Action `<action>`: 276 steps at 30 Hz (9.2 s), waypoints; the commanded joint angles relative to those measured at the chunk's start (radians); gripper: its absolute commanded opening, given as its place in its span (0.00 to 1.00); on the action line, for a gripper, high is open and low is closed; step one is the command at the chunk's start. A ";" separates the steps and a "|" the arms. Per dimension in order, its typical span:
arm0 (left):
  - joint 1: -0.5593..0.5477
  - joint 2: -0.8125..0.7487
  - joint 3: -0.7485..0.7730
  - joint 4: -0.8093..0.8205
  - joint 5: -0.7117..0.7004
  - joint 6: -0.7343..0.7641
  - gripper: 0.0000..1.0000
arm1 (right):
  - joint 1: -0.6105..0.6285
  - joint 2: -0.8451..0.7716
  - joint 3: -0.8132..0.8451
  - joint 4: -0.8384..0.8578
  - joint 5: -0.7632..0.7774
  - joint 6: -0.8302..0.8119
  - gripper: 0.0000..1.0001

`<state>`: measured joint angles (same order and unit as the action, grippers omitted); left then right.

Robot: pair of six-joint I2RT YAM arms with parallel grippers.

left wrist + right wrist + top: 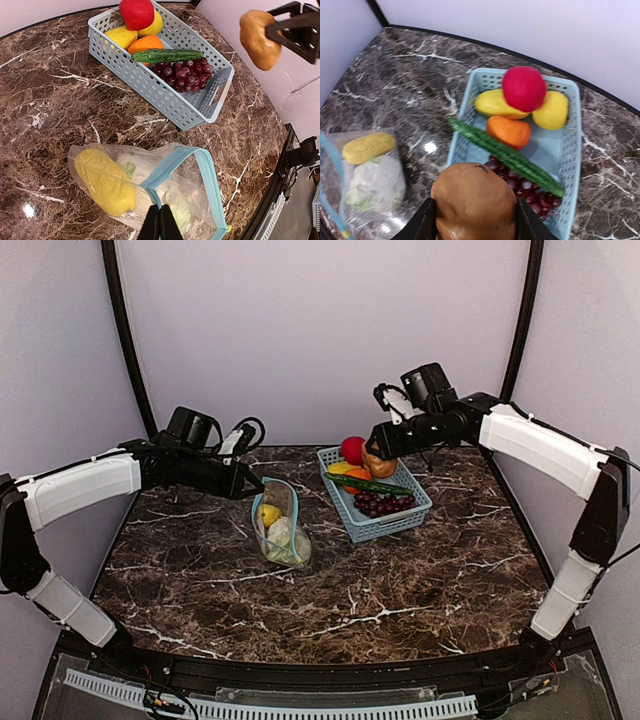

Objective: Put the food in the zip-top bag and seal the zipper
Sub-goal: Place the fake vegetable in the zipper food storage bag, then adjust the zipper food storage bag at the center of the board, then pass from the left arm to the right, then pick up the zipper from the zipper food storage bag.

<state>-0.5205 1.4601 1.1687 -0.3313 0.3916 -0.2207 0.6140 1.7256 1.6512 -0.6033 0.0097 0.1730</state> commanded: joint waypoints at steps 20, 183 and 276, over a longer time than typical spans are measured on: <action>0.004 -0.038 -0.033 0.032 0.015 -0.023 0.01 | 0.483 0.008 -0.248 0.644 0.066 0.381 0.32; 0.109 -0.024 -0.069 0.075 0.029 -0.090 0.01 | 0.774 0.225 -0.205 0.464 0.360 0.202 0.36; -0.249 -0.236 -0.347 0.210 0.338 0.488 0.57 | 0.504 -0.110 -0.633 0.733 -0.334 0.007 0.00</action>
<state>-0.7624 1.2026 0.8310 -0.1406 0.7010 0.2329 1.1286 1.6451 1.0355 0.0792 -0.3370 0.1631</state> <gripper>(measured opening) 0.586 0.005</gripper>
